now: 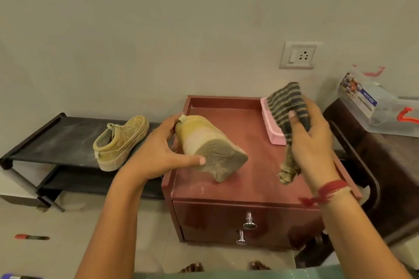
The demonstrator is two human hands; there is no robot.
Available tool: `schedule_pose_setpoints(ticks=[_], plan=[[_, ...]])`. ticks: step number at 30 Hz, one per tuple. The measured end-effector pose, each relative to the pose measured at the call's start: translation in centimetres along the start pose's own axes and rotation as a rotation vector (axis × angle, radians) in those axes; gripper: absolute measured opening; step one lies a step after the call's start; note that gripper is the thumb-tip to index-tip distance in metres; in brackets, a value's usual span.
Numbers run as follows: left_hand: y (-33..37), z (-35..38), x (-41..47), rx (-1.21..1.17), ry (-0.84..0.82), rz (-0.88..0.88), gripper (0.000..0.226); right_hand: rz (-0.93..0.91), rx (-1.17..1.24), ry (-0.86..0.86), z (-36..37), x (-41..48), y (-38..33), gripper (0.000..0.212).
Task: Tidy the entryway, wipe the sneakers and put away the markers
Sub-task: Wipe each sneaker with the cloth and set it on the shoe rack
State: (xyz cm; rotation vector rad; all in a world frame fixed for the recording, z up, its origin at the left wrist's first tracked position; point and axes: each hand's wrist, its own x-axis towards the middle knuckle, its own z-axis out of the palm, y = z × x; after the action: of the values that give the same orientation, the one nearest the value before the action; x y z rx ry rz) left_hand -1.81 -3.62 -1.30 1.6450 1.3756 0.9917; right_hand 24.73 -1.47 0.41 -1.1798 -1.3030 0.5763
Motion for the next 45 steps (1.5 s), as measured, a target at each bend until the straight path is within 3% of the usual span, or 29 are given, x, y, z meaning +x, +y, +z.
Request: schedule_pose_setpoints(ticks=[6,10,12,17,22,26,28,32,37,40,45], plan=[[0.8,0.3,-1.1,0.154,-0.021,0.069,0.099,-0.321,-0.253,-0.303,3.0,-4.2,-1.0,0.063],[1.5,1.2,-1.3,0.204,0.07,0.067,0.108,-0.655,-0.416,-0.479,4.5,-7.4,-2.0,0.05],[1.8,1.6,-1.5,0.226,0.105,0.047,0.113,-0.7,-0.429,-0.496,4.3,-7.6,-1.9,0.048],[1.6,1.7,-1.3,0.286,0.139,-0.003,0.113,-0.458,-0.288,-0.362,4.1,-5.7,-0.3,0.057],[2.0,1.3,-1.3,0.407,0.108,0.021,0.108,-0.656,-0.325,-0.394,4.9,-8.4,-1.1,0.045],[1.4,1.1,-1.7,0.397,0.15,-0.029,0.107,-0.421,-0.253,-0.336,4.9,-6.3,0.9,0.055],[0.9,0.9,-1.7,0.366,0.16,-0.017,0.102,-0.424,-0.246,-0.319,5.3,-7.0,0.4,0.057],[-0.2,0.9,-1.8,0.317,0.157,0.018,0.089,-0.608,-0.302,-0.412,5.9,-8.7,-0.1,0.048],[-1.9,2.1,-2.0,0.447,0.056,-0.027,0.101,-0.308,-0.351,-0.498,5.8,-6.1,4.1,0.061],[-2.5,2.7,-1.4,0.631,0.014,-0.025,0.118,-0.279,-0.334,-0.524,6.3,-6.4,4.4,0.062],[-2.8,2.8,-1.1,0.699,0.039,0.062,0.109,-0.311,-0.265,-0.517,6.7,-6.7,4.9,0.066]])
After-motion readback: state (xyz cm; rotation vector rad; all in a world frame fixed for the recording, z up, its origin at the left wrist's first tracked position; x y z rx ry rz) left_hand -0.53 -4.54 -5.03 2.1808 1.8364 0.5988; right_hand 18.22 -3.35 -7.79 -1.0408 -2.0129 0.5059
